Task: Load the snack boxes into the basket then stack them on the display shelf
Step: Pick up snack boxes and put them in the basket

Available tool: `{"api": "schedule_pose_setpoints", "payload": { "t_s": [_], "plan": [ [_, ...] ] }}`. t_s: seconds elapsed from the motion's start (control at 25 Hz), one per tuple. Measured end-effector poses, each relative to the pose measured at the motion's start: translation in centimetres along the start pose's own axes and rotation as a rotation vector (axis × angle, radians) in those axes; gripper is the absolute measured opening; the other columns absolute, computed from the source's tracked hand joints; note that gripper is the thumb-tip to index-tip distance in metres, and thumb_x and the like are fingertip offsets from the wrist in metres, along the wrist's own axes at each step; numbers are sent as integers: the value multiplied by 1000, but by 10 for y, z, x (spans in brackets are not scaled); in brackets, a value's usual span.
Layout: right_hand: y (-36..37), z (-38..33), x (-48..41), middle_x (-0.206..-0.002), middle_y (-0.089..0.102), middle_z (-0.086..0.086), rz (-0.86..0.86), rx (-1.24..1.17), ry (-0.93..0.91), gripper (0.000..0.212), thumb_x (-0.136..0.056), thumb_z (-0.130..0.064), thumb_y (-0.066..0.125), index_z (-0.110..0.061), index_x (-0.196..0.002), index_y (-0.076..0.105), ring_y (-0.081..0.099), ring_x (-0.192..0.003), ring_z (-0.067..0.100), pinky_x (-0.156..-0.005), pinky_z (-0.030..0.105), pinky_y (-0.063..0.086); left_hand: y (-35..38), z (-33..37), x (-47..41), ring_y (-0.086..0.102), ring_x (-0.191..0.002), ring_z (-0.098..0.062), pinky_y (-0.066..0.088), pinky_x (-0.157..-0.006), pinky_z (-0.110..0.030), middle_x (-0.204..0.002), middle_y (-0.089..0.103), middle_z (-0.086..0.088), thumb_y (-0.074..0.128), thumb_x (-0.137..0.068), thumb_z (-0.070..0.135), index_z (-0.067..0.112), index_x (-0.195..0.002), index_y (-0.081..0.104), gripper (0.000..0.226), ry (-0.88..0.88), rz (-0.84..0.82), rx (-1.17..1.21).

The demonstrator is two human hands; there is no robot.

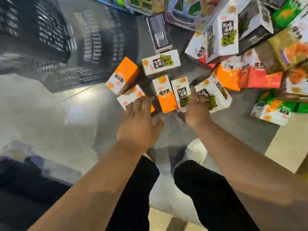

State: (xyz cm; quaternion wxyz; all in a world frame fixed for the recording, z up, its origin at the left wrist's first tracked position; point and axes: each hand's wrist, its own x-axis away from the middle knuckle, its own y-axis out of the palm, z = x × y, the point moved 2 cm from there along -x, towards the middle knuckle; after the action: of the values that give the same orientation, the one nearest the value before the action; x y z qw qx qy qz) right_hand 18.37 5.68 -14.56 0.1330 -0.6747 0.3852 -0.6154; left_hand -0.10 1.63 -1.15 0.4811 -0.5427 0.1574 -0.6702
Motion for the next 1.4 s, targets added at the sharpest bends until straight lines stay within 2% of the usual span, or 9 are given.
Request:
{"api": "schedule_pose_setpoints", "payload": {
  "t_s": [0.2, 0.44, 0.6, 0.84, 1.0, 1.08, 1.16, 1.32, 1.4],
  "plan": [
    [69, 17, -63, -145, 35, 24, 150, 44, -8, 94, -93, -16, 60, -34, -152, -11, 55, -117, 39, -91, 47, 52, 32, -28, -43, 42, -133, -31, 39, -104, -42, -150, 41, -6, 60, -93, 39, 16, -145, 40, 60, 52, -32, -46],
    [46, 36, -33, -142, 40, 17, 178, -330, -4, 99, -81, -20, 75, -22, -156, 9, 47, -124, 34, -99, 40, 44, 32, -25, -52, 39, -138, -29, 37, -107, -42, -154, 37, -3, 57, -96, 38, 20, -149, 32, 62, -18, -70, 3],
    [-8, 37, 43, -127, 53, -6, 162, -865, 122, 94, -81, 1, 71, -24, -153, 17, 57, -107, 8, -78, 4, 46, 33, -14, -28, 44, -133, -27, 36, -103, -34, -148, 44, -6, 58, -96, 38, 19, -147, 35, 59, -52, -130, 161],
    [-45, 13, 122, -141, 51, 8, -214, -1410, 97, 90, -68, -4, 74, -36, -143, 35, 57, -123, 26, -92, 47, 55, 15, -9, -17, 53, -124, -15, 42, -92, -27, -128, 55, 12, 59, -91, 54, 24, -145, 38, 66, -357, -272, 786],
    [-30, -31, 140, -135, 59, 5, -486, -1442, -20, 85, -71, -2, 72, -33, -141, 37, 60, -121, 25, -95, 50, 53, 4, -32, -9, 68, -108, -28, 51, -99, -50, -119, 71, -2, 77, -75, 44, 21, -130, 57, 63, -472, -247, 1316],
    [-16, -50, 132, -123, 68, -1, -489, -1427, 2, 70, -81, -5, 69, -26, -141, 40, 64, -115, 19, -97, 42, 53, 2, -49, -6, 71, -101, -25, 53, -96, -50, -114, 73, -2, 79, -77, 39, 24, -121, 61, 50, -475, -137, 1286],
    [-1, -60, 107, -118, 70, -7, -388, -1299, 105, 51, -87, -33, 63, -24, -135, 48, 62, -114, 17, -103, 43, 47, 1, -68, -7, 72, -95, -16, 55, -92, -44, -109, 73, 7, 73, -84, 40, 28, -115, 61, 34, -506, -21, 1160],
    [31, -60, 29, -143, 43, 13, 80, -460, 65, 72, -88, -41, 67, -19, -148, 32, 43, -132, 32, -107, 43, 38, -2, -112, -20, 70, -95, -14, 57, -86, -36, -113, 70, 7, 67, -87, 44, 26, -123, 58, 41, -563, 129, 1036],
    [49, -69, -9, -154, 22, 18, 110, -156, 28, 93, -85, -47, 68, -22, -154, 12, 28, -139, 38, -110, 47, 31, 1, -132, -29, 70, -99, -18, 56, -90, -46, -118, 69, 7, 66, -87, 49, 28, -127, 57, 46, -581, 135, 1007]
  ]
}}
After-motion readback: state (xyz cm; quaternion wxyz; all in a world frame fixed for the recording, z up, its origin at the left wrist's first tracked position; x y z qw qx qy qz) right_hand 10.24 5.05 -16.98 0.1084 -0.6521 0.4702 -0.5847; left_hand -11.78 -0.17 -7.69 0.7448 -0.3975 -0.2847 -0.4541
